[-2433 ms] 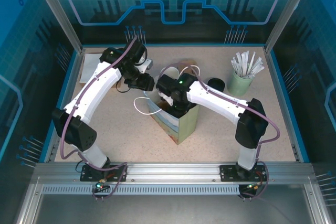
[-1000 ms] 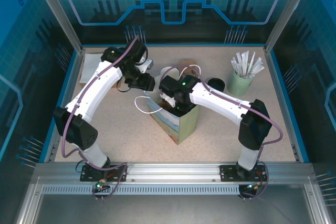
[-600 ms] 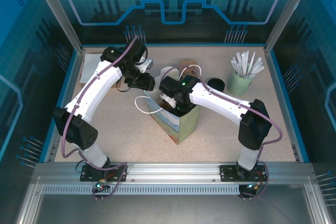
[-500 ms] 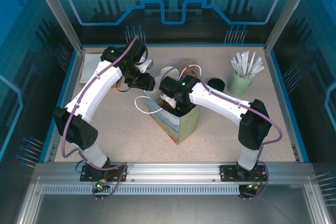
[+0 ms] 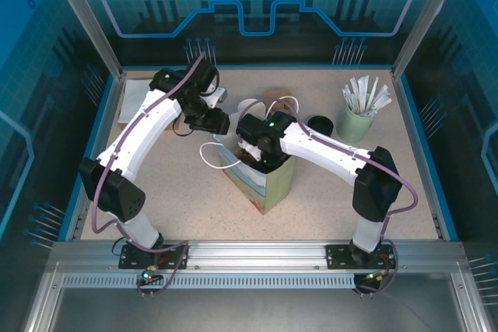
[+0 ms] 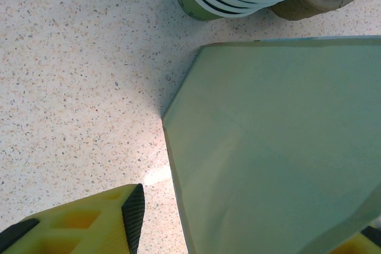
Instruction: Pack the takeout coffee
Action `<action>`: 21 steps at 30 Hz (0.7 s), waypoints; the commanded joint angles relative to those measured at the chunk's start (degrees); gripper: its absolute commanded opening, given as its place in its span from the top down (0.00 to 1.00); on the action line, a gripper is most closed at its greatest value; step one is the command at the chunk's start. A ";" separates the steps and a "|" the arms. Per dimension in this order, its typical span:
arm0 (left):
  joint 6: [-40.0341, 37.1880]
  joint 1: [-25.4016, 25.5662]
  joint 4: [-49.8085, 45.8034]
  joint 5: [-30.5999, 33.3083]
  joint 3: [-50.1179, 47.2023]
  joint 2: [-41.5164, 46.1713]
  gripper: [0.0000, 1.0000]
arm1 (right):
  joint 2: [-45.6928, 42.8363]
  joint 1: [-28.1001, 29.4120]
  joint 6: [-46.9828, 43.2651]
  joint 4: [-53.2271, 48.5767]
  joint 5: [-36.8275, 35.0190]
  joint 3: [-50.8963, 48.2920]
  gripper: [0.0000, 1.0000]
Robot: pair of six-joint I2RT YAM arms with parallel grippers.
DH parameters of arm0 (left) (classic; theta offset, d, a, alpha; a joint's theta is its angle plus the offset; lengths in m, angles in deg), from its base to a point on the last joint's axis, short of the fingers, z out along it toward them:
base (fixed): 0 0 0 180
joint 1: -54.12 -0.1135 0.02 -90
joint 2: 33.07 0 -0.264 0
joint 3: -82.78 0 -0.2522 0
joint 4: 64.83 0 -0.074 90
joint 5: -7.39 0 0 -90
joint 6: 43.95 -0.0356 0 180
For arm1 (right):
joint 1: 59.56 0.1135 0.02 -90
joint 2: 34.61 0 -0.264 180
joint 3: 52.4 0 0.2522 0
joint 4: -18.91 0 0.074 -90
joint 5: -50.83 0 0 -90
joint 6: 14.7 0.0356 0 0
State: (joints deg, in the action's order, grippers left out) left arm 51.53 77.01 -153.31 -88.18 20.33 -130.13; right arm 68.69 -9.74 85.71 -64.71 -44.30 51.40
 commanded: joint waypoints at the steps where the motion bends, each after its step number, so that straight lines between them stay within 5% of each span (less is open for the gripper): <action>1: -1.03 0.30 -1.38 0.39 1.86 -0.70 0.51 | 4.23 -0.77 -0.65 1.66 1.81 -1.95 0.15; 21: -1.08 0.26 -0.25 -1.56 2.55 -0.02 0.70 | 3.37 -0.73 -0.14 0.04 1.96 1.62 0.15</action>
State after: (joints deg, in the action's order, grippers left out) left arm 51.51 77.01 -153.27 -88.50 20.68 -130.13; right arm 69.46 -9.74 85.71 -65.06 -44.04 52.71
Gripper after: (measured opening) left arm 0.306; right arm 0.852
